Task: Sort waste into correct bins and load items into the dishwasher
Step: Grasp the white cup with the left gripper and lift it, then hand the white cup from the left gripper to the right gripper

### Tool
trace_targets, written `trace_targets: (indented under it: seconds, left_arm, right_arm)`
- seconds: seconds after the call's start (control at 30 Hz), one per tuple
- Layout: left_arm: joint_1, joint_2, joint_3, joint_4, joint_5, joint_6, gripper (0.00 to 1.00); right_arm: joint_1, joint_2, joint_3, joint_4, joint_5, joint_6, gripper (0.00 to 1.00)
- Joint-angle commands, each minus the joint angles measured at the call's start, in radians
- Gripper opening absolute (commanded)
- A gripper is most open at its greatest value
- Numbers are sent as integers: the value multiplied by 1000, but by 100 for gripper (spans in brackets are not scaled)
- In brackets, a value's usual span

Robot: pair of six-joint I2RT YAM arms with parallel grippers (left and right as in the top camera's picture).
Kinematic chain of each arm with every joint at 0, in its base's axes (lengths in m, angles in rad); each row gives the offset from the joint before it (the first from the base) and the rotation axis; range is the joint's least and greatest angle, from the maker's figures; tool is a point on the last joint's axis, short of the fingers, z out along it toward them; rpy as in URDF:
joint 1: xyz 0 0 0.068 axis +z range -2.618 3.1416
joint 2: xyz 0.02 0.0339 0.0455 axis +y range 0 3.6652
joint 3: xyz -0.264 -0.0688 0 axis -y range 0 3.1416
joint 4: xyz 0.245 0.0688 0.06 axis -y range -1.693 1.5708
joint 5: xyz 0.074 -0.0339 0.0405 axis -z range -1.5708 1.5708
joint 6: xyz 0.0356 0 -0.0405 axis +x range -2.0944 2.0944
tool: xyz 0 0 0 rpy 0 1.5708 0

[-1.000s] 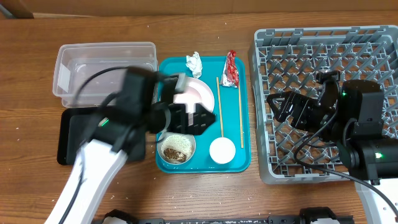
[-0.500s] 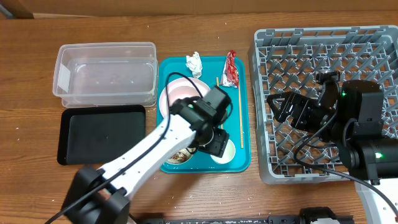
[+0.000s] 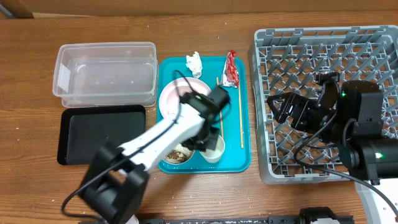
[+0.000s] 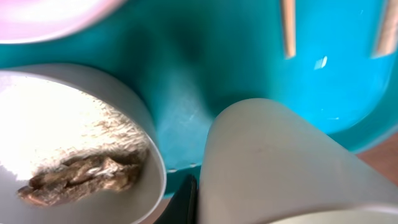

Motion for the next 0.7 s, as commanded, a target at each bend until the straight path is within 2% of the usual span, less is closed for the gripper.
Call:
trace_targets:
  seconds: [0.0, 0.03, 0.07, 0.17, 0.2, 0.23, 0.43, 0.57, 0.67]
  left_arm:
    - [200, -183, 46, 60, 435, 121, 4]
    - [237, -198, 46, 78, 518, 150, 4]
    - [316, -215, 46, 106, 711, 202, 4]
    - [414, -214, 45, 108, 982, 277, 4]
    - [455, -214, 45, 109, 1193, 346, 4]
    - [461, -214, 45, 111, 1250, 360, 4]
    - [433, -214, 45, 111, 1360, 364, 4]
    - [415, -214, 45, 111, 1373, 364, 4]
    - [415, -214, 45, 111, 1397, 378, 4]
  right_arm:
    - [-2, -9, 21, 0, 2, 2, 100]
    - [-2, -9, 21, 0, 0, 2, 100]
    - [-2, -9, 21, 5, -31, 0, 100]
    - [3, -5, 20, 50, -192, -75, 96]
    - [28, 6, 20, 99, -312, -113, 94]
    - [43, 13, 20, 120, -339, -113, 93]
    - [166, 60, 20, 294, -433, -135, 94]
    - [282, 102, 20, 406, -433, -135, 94]
    - [333, 132, 20, 435, -433, -134, 89]
